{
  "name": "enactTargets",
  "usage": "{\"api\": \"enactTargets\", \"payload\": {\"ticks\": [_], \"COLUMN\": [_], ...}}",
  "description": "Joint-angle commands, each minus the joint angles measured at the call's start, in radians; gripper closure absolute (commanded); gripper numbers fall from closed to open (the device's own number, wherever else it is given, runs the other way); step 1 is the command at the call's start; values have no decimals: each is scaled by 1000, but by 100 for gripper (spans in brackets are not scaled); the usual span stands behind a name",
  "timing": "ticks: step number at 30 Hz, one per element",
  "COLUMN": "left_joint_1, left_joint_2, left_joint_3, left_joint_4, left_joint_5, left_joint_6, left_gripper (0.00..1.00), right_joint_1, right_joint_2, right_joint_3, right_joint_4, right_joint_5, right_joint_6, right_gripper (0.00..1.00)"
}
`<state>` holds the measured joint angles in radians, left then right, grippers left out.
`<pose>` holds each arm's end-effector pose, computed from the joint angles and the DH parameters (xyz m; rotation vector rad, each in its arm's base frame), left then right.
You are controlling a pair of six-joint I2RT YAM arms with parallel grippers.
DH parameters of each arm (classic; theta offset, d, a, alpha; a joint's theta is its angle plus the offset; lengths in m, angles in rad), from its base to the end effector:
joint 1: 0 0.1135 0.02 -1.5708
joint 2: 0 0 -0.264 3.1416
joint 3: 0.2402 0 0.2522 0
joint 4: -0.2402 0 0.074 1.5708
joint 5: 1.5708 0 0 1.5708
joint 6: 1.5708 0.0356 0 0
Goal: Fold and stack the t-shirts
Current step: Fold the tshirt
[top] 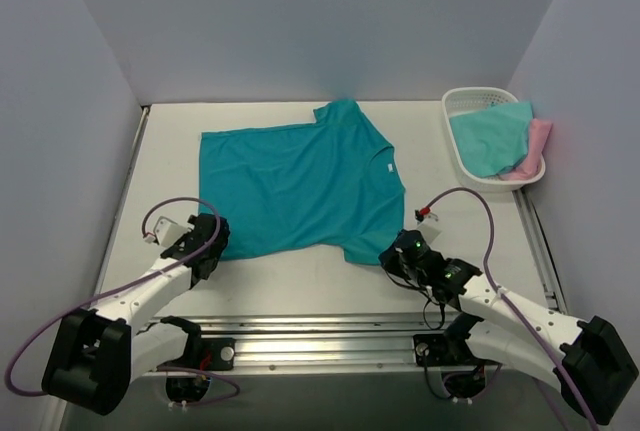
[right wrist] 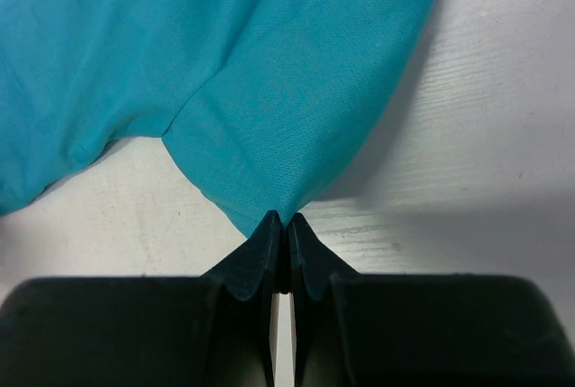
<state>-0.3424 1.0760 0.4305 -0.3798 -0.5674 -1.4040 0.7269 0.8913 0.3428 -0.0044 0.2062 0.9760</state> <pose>0.1763 -0.0425 0.1575 -1.3658 1.9452 -0.0642 0.1446 0.1189 0.1852 0.4013 2.1778 0.7772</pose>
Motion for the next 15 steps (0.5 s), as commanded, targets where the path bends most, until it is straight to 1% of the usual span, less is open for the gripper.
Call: {"api": "enactTargets", "payload": {"ticks": [1,2,3,4,6,7,8,9,13,15], "left_joint_1": [-7,-9,-9,-9,-9,-9,-9,-9,-12,-12], "left_joint_2": [47,47,42,32,18,0,-11,-20,-95,-140], "left_joint_3": [2,-1,-9,-12,-16,-13,-10,-9,-4,-4], "left_joint_4": [45,47,53,52,39,16,4,-25,-65,-77], "left_joint_5": [43,43,43,41,38,37,35,35,34,38], "left_joint_6": [-43,-46,-46,-46,-46,-46,-46,-46,-32,-9], "left_gripper": [11,22,49,58,72,85,93,97,98,98], "right_joint_1": [-6,-7,-7,-7,-7,-6,-7,-7,-9,-9], "right_joint_2": [-22,-28,-32,-34,-43,-45,-48,-48,-49,-63], "right_joint_3": [35,35,35,35,35,35,35,35,39,56], "right_joint_4": [-40,-46,-49,-52,-58,-62,-62,-65,-72,-103], "right_joint_5": [42,47,48,50,58,59,62,62,73,94], "right_joint_6": [-20,-19,-20,-20,-20,-20,-20,-20,-19,-19], "right_gripper": [100,100,100,100,100,100,100,100,100,100]}}
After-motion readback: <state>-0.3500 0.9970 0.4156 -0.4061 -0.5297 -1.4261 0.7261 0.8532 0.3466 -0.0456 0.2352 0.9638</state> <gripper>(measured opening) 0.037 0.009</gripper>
